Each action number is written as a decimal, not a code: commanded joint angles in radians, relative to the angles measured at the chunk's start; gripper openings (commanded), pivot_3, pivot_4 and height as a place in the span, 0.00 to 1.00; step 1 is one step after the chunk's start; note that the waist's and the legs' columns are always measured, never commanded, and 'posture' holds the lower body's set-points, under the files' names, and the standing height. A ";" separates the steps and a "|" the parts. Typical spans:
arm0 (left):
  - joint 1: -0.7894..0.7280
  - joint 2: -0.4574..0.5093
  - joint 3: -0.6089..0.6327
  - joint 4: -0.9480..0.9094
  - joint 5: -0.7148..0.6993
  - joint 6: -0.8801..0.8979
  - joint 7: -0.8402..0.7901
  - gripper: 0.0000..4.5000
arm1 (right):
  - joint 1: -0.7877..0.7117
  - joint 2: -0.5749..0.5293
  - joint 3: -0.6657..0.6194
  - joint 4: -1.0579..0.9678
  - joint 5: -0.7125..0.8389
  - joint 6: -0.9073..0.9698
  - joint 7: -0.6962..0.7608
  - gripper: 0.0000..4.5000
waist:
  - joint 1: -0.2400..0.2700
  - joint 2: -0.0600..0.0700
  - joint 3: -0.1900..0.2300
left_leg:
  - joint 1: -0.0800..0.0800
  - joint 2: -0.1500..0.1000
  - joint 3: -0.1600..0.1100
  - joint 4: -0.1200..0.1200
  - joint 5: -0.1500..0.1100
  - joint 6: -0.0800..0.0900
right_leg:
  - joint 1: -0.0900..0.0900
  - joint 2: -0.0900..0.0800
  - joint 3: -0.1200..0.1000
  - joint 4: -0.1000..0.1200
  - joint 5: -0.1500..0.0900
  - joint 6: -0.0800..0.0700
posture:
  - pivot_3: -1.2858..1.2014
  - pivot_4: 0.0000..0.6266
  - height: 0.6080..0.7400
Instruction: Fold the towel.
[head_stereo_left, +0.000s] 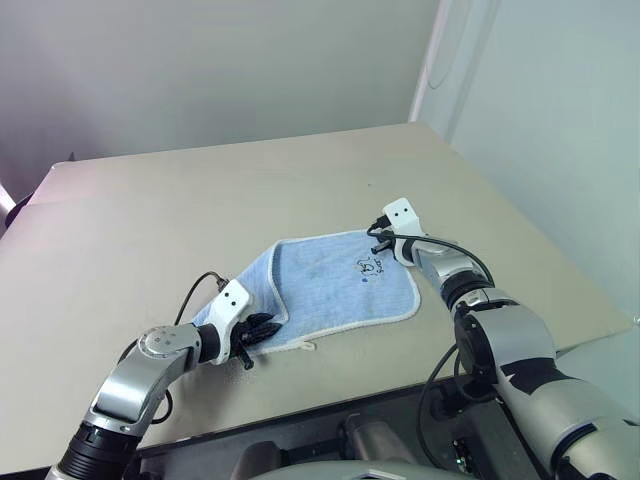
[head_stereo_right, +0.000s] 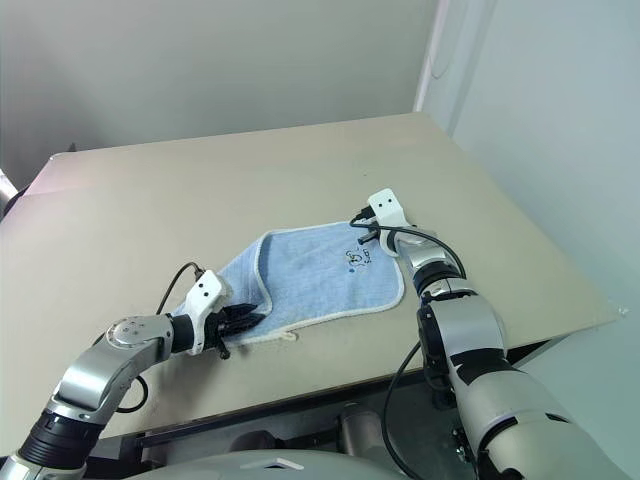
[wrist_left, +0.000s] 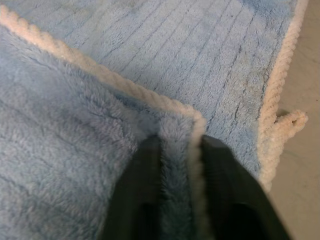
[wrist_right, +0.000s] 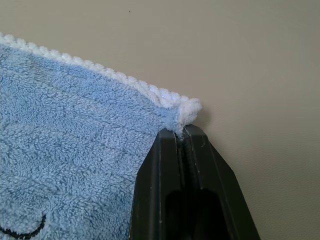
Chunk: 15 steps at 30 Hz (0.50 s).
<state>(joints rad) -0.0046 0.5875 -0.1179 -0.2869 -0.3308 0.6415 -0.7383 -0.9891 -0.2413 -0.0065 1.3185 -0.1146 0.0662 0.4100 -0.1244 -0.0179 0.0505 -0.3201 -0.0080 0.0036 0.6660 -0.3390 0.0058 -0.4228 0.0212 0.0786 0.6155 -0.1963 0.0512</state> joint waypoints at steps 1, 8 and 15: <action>0.004 0.015 0.013 -0.008 -0.015 0.003 -0.022 0.01 | -0.004 -0.014 0.001 -0.015 -0.008 -0.004 -0.017 0.00 | 0.000 0.000 0.000 | 0.000 0.000 0.000 0.000 0.000 0.000 | 0.000 0.000 0.000 0.000 0.000 0.000 | 0.52 0.00 1.00; 0.000 0.023 0.117 -0.015 -0.076 0.032 -0.021 0.01 | 0.000 -0.014 0.007 -0.016 -0.012 -0.013 -0.018 0.00 | -0.001 0.000 0.000 | 0.000 0.000 0.000 0.000 0.000 0.000 | 0.000 0.000 0.000 0.000 0.000 0.000 | 0.52 0.00 1.00; -0.019 0.079 0.385 -0.014 -0.266 0.118 -0.055 0.01 | -0.012 -0.018 -0.026 -0.035 0.030 -0.056 0.013 0.00 | -0.002 0.000 0.000 | 0.000 0.000 0.000 0.000 0.000 0.000 | -0.001 0.000 0.000 0.000 0.000 0.000 | 0.52 0.00 1.00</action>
<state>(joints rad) 0.0005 0.6387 0.1809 -0.2880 -0.5460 0.7502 -0.7856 -0.9840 -0.2417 -0.0118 1.3185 -0.1021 0.0417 0.4154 -0.1264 -0.0180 0.0509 -0.3201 -0.0078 0.0033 0.6660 -0.3390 0.0058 -0.4248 0.0214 0.0782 0.6153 -0.1963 0.0512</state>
